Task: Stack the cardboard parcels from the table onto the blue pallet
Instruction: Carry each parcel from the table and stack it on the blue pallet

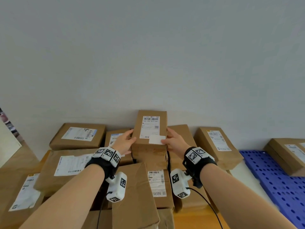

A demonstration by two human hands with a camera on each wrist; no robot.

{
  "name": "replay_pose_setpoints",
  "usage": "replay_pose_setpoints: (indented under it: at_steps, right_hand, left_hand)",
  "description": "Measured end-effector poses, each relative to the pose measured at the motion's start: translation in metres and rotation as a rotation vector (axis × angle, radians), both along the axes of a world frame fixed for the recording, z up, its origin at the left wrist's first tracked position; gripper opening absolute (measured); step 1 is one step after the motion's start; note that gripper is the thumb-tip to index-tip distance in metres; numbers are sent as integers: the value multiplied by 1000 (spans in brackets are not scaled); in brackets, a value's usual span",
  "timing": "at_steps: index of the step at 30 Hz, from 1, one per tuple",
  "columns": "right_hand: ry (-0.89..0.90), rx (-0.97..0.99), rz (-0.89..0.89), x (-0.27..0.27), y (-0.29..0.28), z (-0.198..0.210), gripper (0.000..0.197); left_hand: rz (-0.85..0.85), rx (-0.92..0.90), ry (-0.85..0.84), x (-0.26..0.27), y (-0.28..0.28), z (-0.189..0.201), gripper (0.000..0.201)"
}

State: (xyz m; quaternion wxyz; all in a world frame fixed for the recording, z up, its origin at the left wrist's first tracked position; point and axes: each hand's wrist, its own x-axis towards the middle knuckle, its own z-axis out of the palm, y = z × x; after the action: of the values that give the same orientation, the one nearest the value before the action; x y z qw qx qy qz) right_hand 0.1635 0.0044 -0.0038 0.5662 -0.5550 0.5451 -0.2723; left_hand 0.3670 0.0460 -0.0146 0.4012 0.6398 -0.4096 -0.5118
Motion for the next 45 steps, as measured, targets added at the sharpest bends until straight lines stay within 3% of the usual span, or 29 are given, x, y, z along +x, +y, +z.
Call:
replay_pose_setpoints:
  at_steps: [13, 23, 27, 33, 45]
  right_hand:
    - [-140, -126, -69, -37, 64, 27, 72]
    - [-235, -166, -188, -108, 161, 43, 77]
    - [-257, -152, -280, -142, 200, 42, 78]
    - [-281, -148, -393, -202, 245, 38, 76]
    - [-303, -92, -476, -371, 267, 16, 73]
  left_hand:
    - [14, -177, 27, -25, 58, 38, 56]
    - [-198, -256, 89, -82, 122, 48, 57]
    - [-279, -264, 66, -116, 143, 50, 53]
    - [-383, -270, 25, -181, 160, 45, 63]
    - [-453, -181, 105, -348, 178, 24, 67]
